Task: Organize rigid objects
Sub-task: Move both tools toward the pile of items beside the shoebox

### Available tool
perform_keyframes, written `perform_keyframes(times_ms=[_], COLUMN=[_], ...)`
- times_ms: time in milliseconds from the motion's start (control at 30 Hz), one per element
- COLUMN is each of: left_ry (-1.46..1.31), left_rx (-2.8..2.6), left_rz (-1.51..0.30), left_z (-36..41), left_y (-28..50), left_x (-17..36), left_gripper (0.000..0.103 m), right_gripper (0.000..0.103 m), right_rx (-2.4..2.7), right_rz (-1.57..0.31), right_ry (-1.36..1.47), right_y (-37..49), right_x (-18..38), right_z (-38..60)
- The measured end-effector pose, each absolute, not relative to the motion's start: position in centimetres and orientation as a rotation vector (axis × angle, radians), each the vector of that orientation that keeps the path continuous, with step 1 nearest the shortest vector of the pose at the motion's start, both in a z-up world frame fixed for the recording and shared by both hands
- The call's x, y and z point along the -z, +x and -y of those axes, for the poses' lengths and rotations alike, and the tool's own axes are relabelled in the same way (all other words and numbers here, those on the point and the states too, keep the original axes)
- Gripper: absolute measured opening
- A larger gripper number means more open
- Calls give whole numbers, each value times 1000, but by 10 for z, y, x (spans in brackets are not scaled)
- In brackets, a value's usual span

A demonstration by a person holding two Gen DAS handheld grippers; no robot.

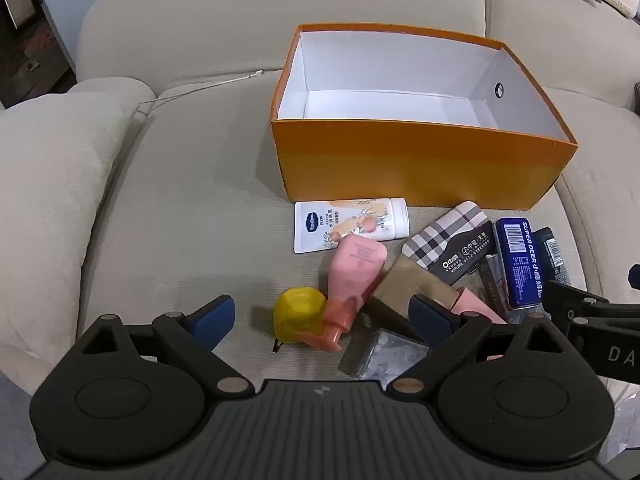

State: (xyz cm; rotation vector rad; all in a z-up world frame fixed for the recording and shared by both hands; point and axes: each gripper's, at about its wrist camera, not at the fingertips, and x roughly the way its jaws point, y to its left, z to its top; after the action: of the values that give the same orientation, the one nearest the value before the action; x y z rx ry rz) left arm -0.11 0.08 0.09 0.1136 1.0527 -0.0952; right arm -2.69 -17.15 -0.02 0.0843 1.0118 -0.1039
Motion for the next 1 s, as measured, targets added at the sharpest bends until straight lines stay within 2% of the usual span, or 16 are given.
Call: perform_keyframes(times_ms=[567,1000], left_ry=[137,47], left_rx=[73,46], left_rz=[-1096,-1134], left_z=[-2,-24], left_y=[5,18], left_x=[7,15], left_gripper=[103,103], right_gripper=[102,102], right_rx=[152,215], right_rz=[-1036,-1061], right_ry=[120,179], right_y=[-28,-30], right_x=[5,12], right_z=[190,211])
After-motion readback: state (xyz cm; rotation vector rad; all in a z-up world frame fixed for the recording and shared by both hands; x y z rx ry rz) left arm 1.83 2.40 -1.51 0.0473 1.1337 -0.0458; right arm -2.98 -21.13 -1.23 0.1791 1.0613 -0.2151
